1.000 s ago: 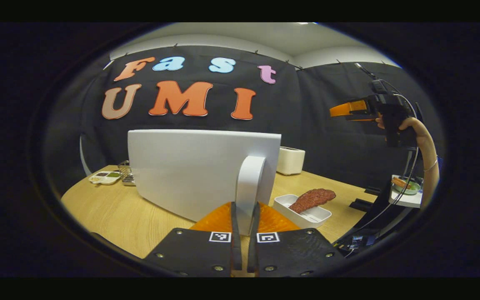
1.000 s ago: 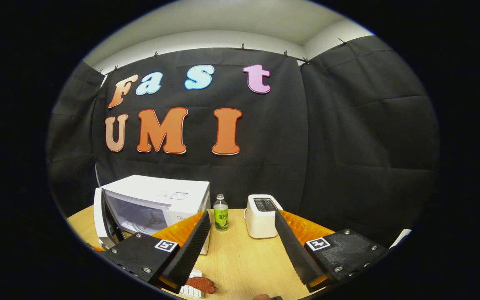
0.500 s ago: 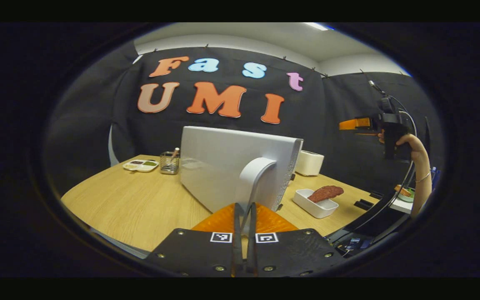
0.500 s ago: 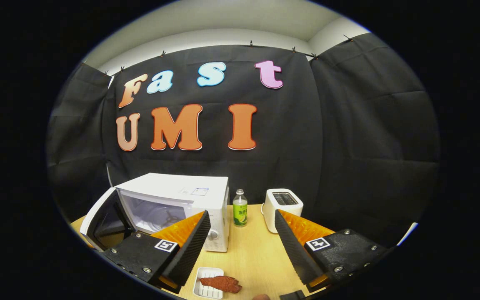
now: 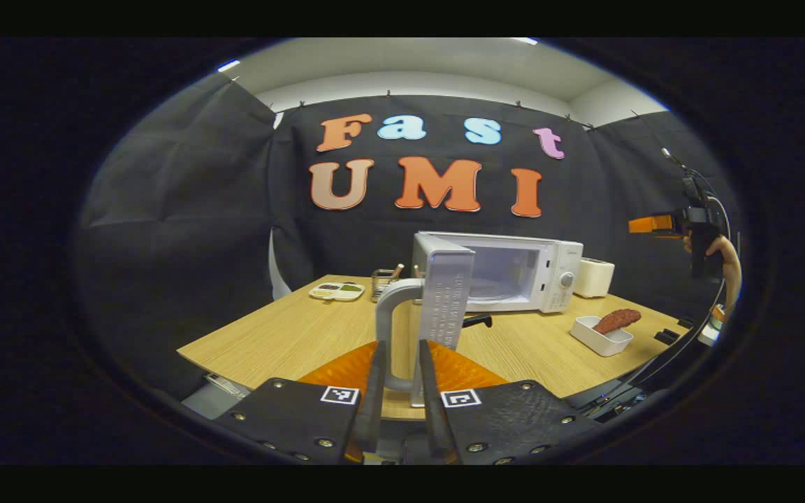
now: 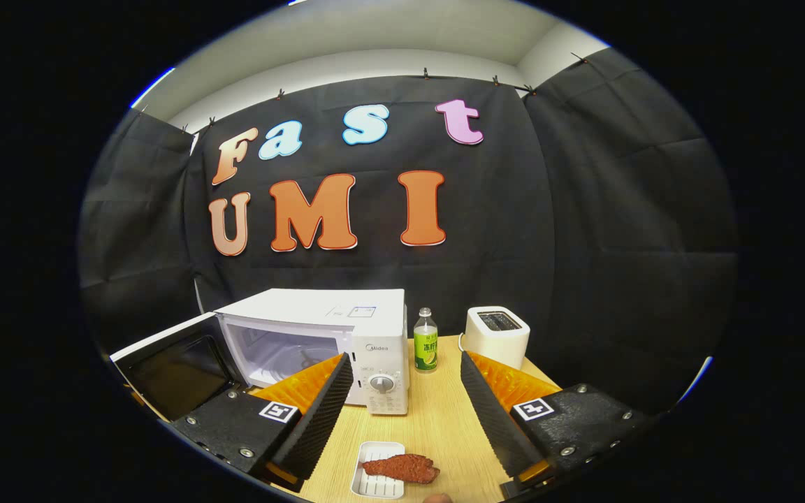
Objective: Open the microwave oven with the left hand, put the food in, and close the microwave oven.
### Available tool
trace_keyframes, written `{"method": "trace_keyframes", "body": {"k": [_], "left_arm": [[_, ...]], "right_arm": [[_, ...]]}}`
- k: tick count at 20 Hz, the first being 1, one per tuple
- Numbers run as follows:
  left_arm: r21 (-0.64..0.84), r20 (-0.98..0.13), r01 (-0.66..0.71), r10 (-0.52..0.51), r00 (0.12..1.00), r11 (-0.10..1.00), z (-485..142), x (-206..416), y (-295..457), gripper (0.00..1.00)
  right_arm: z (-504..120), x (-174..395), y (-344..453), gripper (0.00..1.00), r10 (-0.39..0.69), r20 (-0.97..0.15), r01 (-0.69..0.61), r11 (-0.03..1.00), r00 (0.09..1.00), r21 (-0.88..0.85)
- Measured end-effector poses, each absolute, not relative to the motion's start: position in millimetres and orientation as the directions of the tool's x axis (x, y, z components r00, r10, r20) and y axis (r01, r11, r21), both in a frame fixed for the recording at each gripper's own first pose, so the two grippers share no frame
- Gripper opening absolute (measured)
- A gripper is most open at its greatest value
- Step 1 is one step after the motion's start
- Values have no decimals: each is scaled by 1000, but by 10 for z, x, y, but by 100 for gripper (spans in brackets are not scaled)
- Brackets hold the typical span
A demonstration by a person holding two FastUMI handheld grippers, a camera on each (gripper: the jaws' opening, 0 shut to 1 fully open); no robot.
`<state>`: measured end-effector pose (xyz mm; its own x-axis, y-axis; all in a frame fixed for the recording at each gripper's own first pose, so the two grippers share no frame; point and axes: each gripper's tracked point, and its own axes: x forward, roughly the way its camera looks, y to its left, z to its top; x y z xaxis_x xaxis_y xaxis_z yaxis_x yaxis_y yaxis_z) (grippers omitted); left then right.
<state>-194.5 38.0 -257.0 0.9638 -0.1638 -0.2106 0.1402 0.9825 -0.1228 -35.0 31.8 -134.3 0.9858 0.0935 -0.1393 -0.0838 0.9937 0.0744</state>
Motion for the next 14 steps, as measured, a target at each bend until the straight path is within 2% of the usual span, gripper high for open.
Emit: {"method": "trace_keyframes", "body": {"k": [1, 2, 5, 6, 10, 12, 14], "left_arm": [[-135, -210, 116, -143, 967, 984, -2568, -1928, 486, 28], [-146, -212, 92, -122, 970, 985, -2572, -1928, 596, 34], [-147, -212, 50, -80, 974, 988, -2568, -1943, 826, 39], [-137, -206, 37, -65, 976, 990, -2541, -1940, 910, 57], [-130, -193, 0, -25, 981, 992, -2468, -1860, 1160, 73], [-133, -188, -7, -19, 982, 991, -2467, -1813, 1233, 87], [-122, -189, -22, -2, 982, 992, -2479, -1766, 1326, 87]], "right_arm": [[-1391, -365, 315, 96, 92, -143, -80, 993, 985, 82], [-1439, -378, 307, 96, 92, -147, -79, 993, 985, 90], [-1597, -441, 280, 96, 89, -157, -68, 989, 984, 132], [-1656, -442, 262, 96, 85, -160, -61, 986, 983, 152], [-2025, -441, 147, 95, 63, -206, -7, 965, 976, 262], [-2258, -446, 92, 95, 50, -244, 33, 945, 968, 326], [-2465, -440, 51, 95, 46, -270, 62, 923, 962, 379]]}}
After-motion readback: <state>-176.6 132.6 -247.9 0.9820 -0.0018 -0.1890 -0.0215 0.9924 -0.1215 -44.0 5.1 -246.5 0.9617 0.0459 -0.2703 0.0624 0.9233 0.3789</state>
